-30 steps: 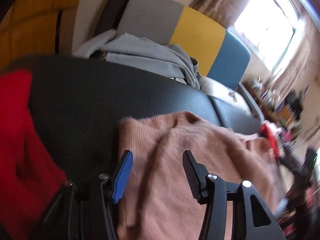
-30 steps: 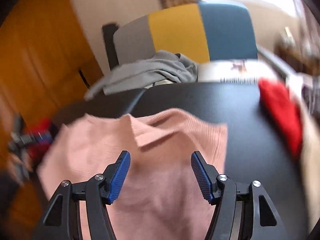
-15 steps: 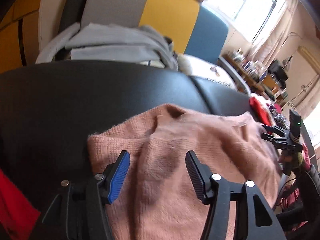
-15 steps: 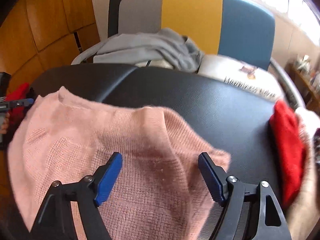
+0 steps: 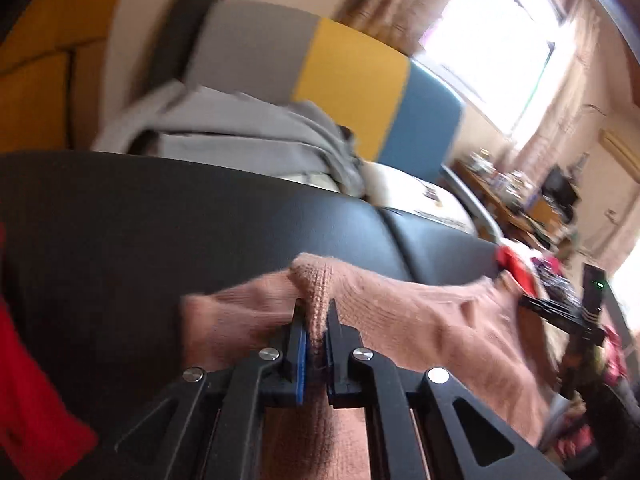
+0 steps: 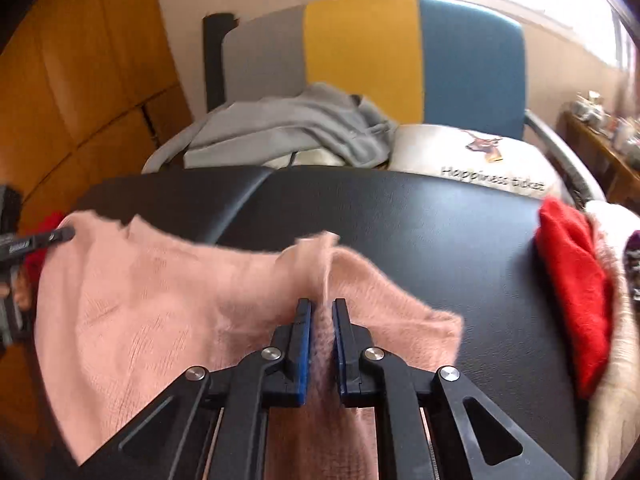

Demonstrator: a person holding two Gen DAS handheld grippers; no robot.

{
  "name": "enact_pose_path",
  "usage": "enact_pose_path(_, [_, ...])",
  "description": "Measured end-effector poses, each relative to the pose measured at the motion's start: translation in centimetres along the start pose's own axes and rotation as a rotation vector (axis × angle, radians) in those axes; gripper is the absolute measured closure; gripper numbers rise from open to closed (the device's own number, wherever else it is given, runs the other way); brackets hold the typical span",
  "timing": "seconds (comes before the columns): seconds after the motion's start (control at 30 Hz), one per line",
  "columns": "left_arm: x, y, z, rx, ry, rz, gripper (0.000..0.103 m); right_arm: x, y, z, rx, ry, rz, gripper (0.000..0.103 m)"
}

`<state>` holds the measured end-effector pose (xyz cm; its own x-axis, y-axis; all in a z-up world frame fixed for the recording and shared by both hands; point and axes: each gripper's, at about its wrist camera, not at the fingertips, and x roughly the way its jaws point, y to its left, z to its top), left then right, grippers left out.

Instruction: Fold clothes

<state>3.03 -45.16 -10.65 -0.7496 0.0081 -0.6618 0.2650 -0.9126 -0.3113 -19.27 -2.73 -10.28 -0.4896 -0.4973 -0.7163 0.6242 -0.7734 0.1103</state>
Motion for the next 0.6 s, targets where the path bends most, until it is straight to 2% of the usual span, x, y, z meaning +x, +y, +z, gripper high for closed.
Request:
enact_pose_path(0.03, [0.2, 0.0, -0.5, 0.010, 0.001, 0.065, 0.097, 0.5, 0.0, -0.2, 0.002, 0.016, -0.015, 0.092])
enact_pose_path(0.07, [1.0, 0.4, -1.1, 0.003, 0.039, 0.093, 0.097, 1.2, -0.2, -0.7, 0.006, 0.039, -0.038, 0.092])
enact_pose_path(0.13, [3.1, 1.4, -2.6, -0.018, 0.155, 0.127, 0.088, 2.7, -0.6, -1.8, 0.017, 0.088, -0.088, 0.092])
enact_pose_path(0.17, [3.2, 1.5, -3.1, -0.008, 0.163, 0.135, 0.088, 2.8, -0.8, -2.1, 0.027, 0.085, -0.096, 0.094])
enact_pose_path(0.27, [2.2, 1.3, -3.2, -0.007, 0.152, 0.139, 0.083, 2.4, -0.8, -2.5, 0.019, 0.076, -0.153, 0.094])
enact_pose_path(0.4, [-1.5, 0.6, -1.6, -0.002, 0.025, 0.121, 0.074, 1.0, -0.9, -2.4, 0.004, 0.057, -0.220, 0.093])
enact_pose_path(0.43, [-2.2, 0.4, -1.2, 0.006, 0.005, 0.115, 0.070, 0.3, -0.9, -1.9, 0.017, 0.031, -0.193, 0.092])
enact_pose_path(0.47, [-2.7, 0.1, -0.8, 0.015, -0.011, 0.108, 0.069, -0.4, -0.9, -1.4, 0.033, 0.003, -0.155, 0.087])
enact_pose_path(0.53, [-3.0, -1.2, -0.1, 0.049, -0.016, 0.071, 0.062, -1.1, -0.8, -0.3, 0.060, -0.031, -0.095, 0.058])
enact_pose_path(0.57, [-2.4, -1.9, -0.1, 0.076, -0.008, 0.070, 0.061, -1.0, -0.7, 0.4, 0.069, -0.032, -0.077, 0.033])
enact_pose_path(0.6, [-1.7, -2.6, -0.1, 0.107, 0.003, 0.071, 0.061, -0.8, -0.5, 1.0, 0.079, -0.032, -0.059, 0.021])
